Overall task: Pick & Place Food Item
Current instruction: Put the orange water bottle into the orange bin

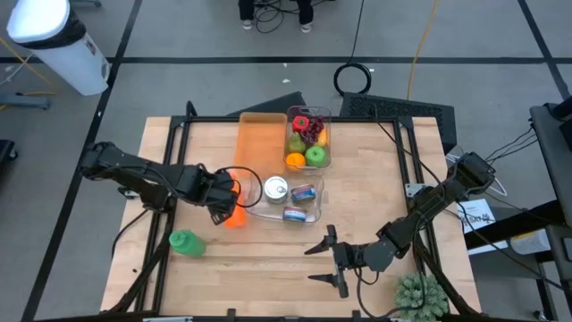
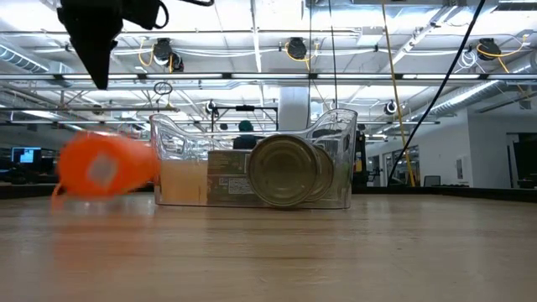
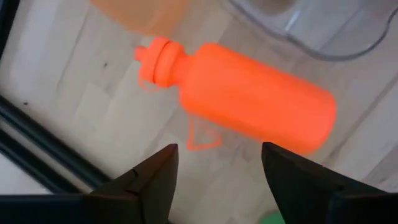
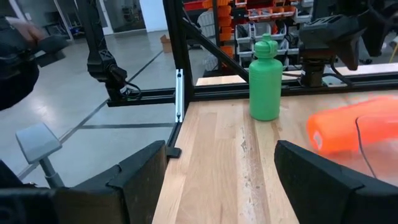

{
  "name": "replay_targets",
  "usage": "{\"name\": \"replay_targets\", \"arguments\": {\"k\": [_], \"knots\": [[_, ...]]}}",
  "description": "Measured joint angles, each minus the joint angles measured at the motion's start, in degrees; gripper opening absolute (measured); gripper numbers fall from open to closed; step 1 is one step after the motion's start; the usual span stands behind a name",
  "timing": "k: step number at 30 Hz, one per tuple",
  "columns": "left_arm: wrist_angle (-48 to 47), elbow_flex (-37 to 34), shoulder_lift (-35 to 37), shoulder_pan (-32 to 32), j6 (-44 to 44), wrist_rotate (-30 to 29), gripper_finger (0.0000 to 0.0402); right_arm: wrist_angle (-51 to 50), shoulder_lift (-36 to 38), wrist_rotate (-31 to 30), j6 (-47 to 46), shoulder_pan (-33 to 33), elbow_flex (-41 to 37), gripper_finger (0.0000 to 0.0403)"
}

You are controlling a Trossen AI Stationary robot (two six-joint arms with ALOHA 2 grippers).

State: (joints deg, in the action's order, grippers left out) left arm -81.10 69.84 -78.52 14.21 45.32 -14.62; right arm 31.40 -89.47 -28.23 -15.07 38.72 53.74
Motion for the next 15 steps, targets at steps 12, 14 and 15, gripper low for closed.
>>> {"name": "replay_targets", "arguments": {"k": [12, 14, 15], "knots": [[10.58, -0.85, -2.85, 5.8, 18.86, -3.51, 0.0192, -0.39, -0.02, 0.0, -0.32, 0.01, 0.02, 0.0281], [10.09, -2.71, -3.83, 5.39, 18.97, -3.4, 0.0197, -0.4, -0.02, 0.0, -0.32, 0.0, 0.02, 0.0281], [10.4, -4.03, -4.24, 5.09, 19.6, -3.25, 0.0202, -0.41, -0.02, 0.0, -0.32, 0.01, 0.02, 0.0281]]}}
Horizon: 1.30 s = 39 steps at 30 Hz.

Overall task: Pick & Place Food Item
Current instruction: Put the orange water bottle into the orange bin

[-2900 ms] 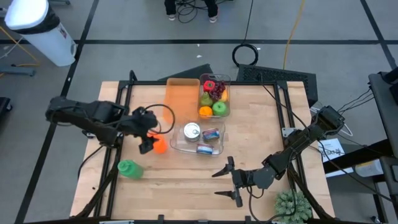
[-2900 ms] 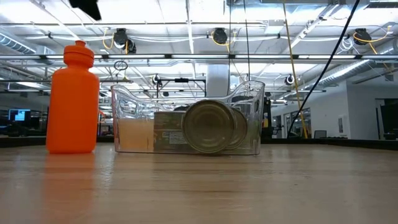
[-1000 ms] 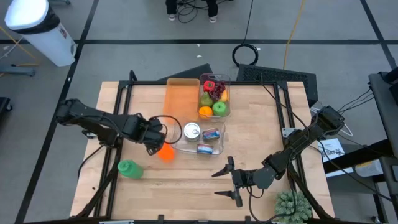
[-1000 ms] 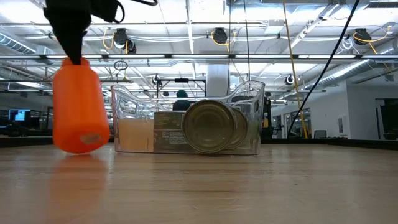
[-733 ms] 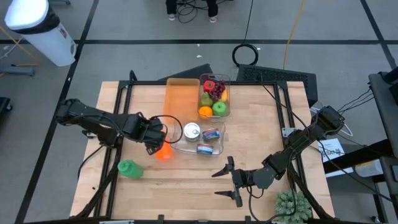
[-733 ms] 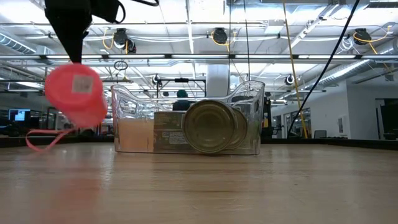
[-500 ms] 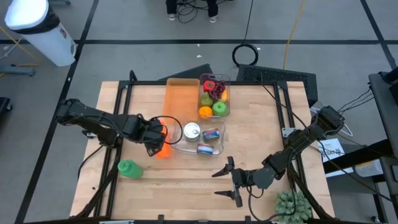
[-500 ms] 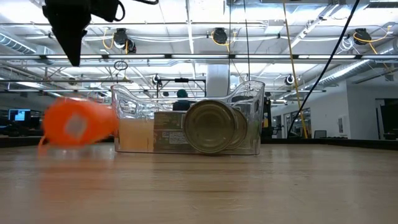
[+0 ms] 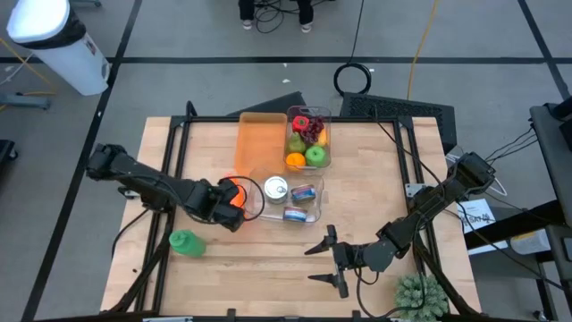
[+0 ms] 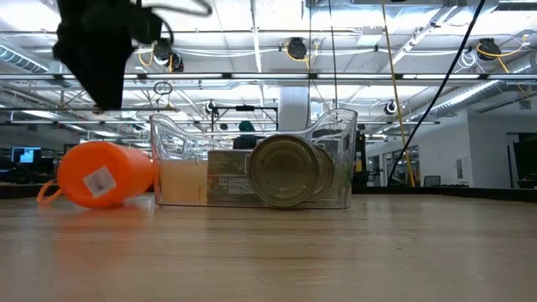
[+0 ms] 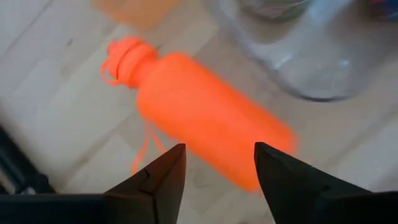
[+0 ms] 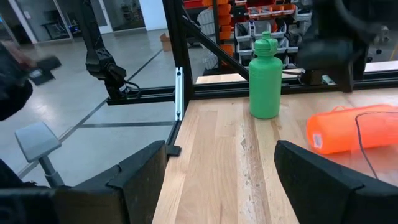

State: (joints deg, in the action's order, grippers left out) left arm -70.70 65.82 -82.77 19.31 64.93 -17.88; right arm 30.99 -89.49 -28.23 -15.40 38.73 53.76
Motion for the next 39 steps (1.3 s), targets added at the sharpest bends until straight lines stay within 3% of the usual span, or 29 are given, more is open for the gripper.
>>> {"name": "replay_targets", "arguments": {"k": [9, 19, 30, 39], "knots": [[1.8, -13.03, -1.77, -3.41, 10.82, -0.23, 0.0261, -0.01, 0.0, 0.0, -0.04, 0.0, 0.0, 0.0281], [4.26, -15.12, -1.77, -5.15, 9.38, -1.16, 0.0291, 0.01, 0.0, 0.0, -0.21, -0.01, 0.0, 0.0281], [4.71, -15.36, -1.75, -7.98, 4.84, -7.55, 0.0269, -0.01, 0.0, 0.0, -0.31, -0.01, 0.0, 0.0281], [7.54, -22.74, -1.66, -16.35, 5.6, -7.62, 0.0232, -0.01, 0.0, 0.01, -0.33, -0.01, 0.0, 0.0281]]}}
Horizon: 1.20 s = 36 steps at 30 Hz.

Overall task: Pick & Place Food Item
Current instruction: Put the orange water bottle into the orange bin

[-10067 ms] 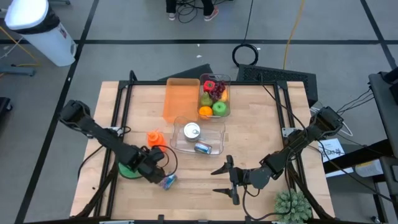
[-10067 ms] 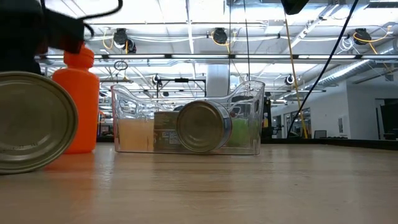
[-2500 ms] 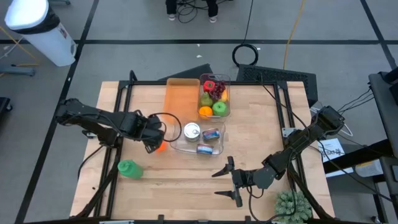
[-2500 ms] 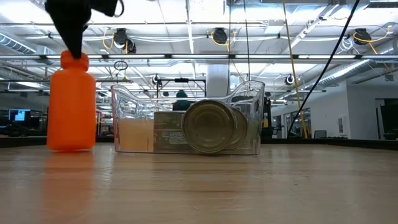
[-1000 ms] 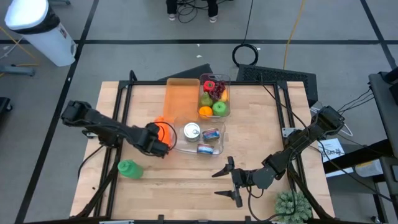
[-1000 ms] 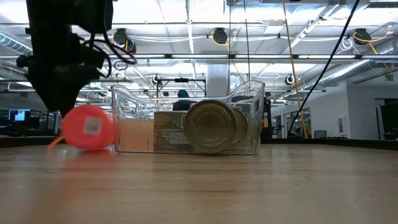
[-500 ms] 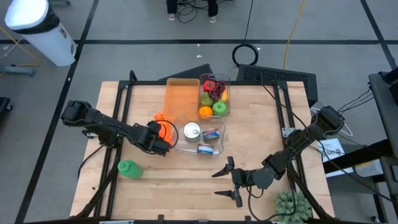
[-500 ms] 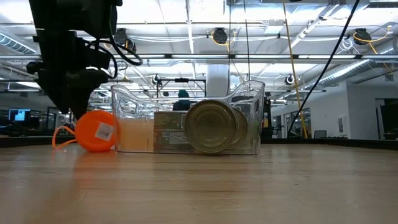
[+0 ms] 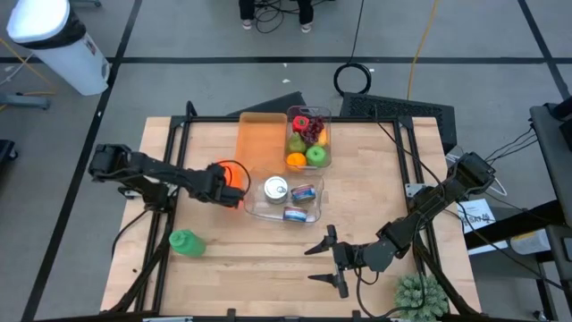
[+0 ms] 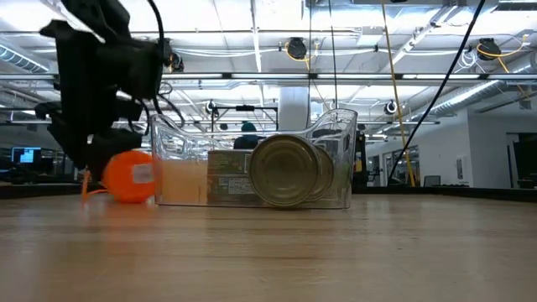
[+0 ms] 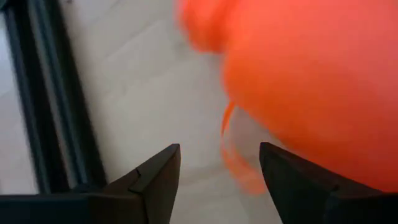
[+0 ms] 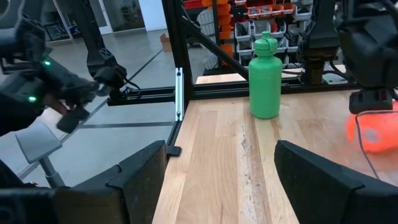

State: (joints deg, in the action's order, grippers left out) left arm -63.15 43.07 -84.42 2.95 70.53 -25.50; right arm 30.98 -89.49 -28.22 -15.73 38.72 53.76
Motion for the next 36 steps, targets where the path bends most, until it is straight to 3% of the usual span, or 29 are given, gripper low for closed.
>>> {"name": "replay_targets", "arguments": {"k": [9, 18, 27, 36], "knots": [[3.19, -2.65, -0.09, -5.59, -1.75, 0.46, 0.0198, 0.02, 0.0, 0.01, 0.01, -0.09, 0.0, 0.0281], [3.44, -2.65, -0.09, -5.93, -1.87, 3.78, 0.015, 0.0, 0.0, 0.01, -0.06, -0.09, 0.0, 0.0281], [3.45, -2.65, -0.09, -5.93, -2.57, 3.04, 0.0104, 0.0, 0.0, 0.0, -0.06, -0.09, 0.0, 0.0281], [3.38, -2.65, -0.09, -5.93, -4.27, 3.05, 0.002, 0.0, 0.0, -0.01, -0.06, -0.09, 0.0, 0.0281]]}}
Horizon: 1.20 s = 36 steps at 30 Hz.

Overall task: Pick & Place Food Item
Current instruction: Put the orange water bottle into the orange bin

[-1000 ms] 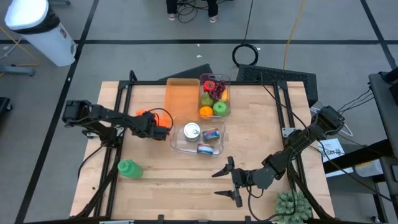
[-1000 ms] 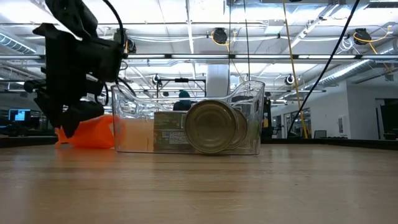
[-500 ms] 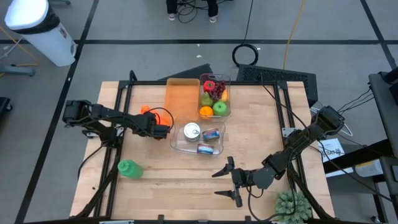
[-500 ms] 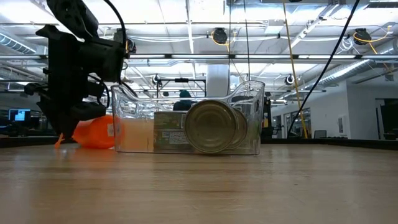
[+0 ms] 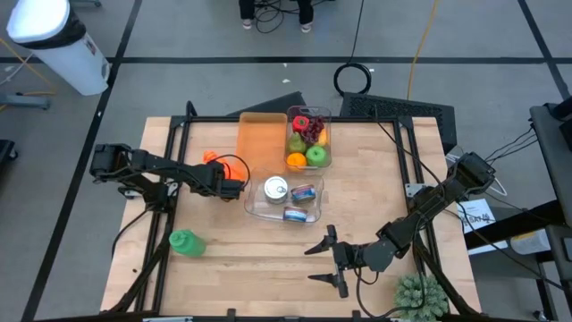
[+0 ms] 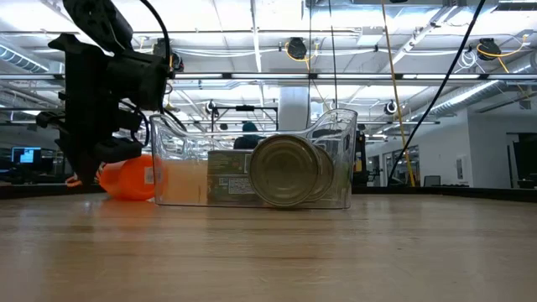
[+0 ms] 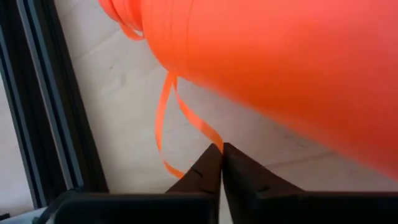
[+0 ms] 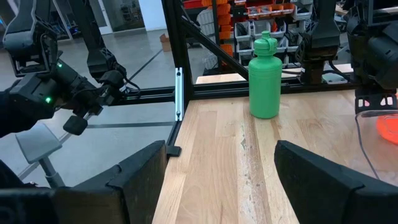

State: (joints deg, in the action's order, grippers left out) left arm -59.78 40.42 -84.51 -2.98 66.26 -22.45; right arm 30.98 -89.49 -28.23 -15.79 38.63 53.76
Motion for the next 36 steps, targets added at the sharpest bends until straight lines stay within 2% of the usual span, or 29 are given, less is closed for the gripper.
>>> {"name": "replay_targets", "arguments": {"k": [2, 9, 18, 27, 31, 36], "knots": [[-0.01, 0.0, 0.0, 0.0, -0.71, -0.02, 0.0008, 0.0, 0.0, 0.02, 0.0, 0.0, 0.0, 0.0281], [-0.07, 0.0, 0.24, 0.49, -3.66, -0.38, 0.0006, -0.02, 0.0, 0.0, 0.0, 0.0, 0.0, 0.0281], [-2.22, 2.19, 8.97, 8.52, -1.39, -2.13, 0.0004, -0.02, 0.0, -0.07, 0.07, 0.0, 0.0, 0.0281], [-9.79, 12.45, 21.44, 17.62, 1.13, -10.8, 0.0002, -0.02, 0.0, -0.13, 0.09, 0.0, 0.0, 0.0281], [-9.91, 18.5, 25.23, 19.73, -2.4, -15.96, 0.0002, -0.02, 0.0, -0.15, 0.11, 0.0, 0.0, 0.0281], [-9.81, 26.61, 26.16, 20.44, -9.22, -20.51, 0.0001, -0.04, 0.0, -0.17, 0.4, 0.0, 0.0, 0.0281]]}}
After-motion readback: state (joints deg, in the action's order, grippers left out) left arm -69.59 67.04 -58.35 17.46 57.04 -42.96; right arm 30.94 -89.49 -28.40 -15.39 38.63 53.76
